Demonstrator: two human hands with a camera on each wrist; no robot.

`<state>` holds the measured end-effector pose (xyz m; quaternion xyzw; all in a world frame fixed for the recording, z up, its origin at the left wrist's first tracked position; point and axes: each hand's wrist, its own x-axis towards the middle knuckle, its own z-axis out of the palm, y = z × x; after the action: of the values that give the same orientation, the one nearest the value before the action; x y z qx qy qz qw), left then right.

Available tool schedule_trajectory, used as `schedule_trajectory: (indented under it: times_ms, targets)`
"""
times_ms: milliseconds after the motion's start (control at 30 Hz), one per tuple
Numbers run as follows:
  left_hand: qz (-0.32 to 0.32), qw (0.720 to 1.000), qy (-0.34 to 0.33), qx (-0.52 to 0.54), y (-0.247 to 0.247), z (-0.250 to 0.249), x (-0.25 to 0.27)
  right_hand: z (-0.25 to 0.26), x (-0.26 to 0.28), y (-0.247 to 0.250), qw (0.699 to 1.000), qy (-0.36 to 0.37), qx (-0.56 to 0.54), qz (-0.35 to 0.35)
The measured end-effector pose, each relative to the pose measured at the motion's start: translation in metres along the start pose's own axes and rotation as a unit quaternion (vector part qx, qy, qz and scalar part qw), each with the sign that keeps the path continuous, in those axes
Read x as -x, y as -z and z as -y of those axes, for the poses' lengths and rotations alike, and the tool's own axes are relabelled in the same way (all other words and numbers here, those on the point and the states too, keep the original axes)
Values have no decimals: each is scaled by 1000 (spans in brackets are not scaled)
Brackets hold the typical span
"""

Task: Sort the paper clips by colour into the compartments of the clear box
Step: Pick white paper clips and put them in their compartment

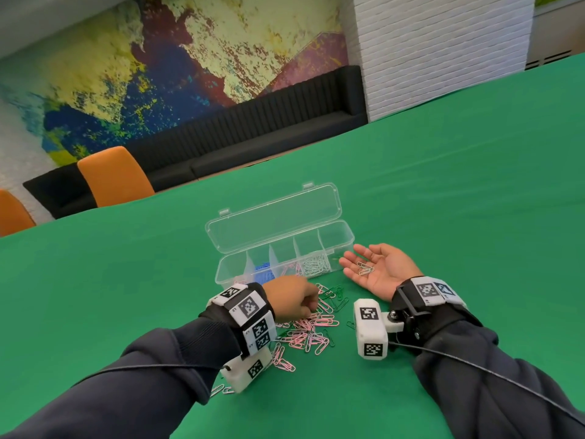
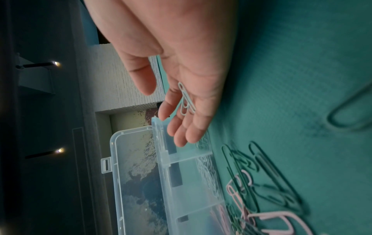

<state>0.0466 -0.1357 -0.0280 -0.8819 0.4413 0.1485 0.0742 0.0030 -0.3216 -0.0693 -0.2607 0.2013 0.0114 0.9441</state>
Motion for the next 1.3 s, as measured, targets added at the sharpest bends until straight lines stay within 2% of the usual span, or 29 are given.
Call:
schedule_trajectory:
  times_ms: [167,300,400,500,767,833,900,967,1033,1100,1133,1200,1300]
  targets:
    - [36,999,8,15,5,13,9,-4,-1,-2,1000,-8,17,12]
    - [-18,1000,5,-9,10,12,1,-5,-2,0,1000,-11,22,10]
    - [-1,1000,-28,-10,9,4,-8,-5,-3,2,1000,-10,20,7]
    - [14,999,-27,-36,6,3,-15,-4,-4,1,1000,-11,15,8]
    - [-31,994,-39,-96,1,8,-14,-5,-2,-2,999,-15,36,4]
    - [-59,995,-37,-65,2,9,-15,-6,-1,-3,999,-22,46,0]
    - [-123,992,-32,14,9,6,-15,-7,0,-5,998,-32,59,-1]
    - [-212,971,-26,110,19,0,-17,-9,1,-6,997,-45,70,3]
    - [-287,938,-12,194,28,-7,-17,-10,2,-6,996,-56,69,6]
    - [-317,917,2,242,33,-8,-14,-10,1,-5,996,-60,63,9]
    - [-313,919,6,238,34,-7,-11,-10,1,-5,997,-60,57,10]
    - [-252,949,4,189,31,-2,-1,-10,0,-4,998,-56,39,10]
    - [-80,992,-21,99,17,10,19,-10,0,-5,999,-46,23,15]
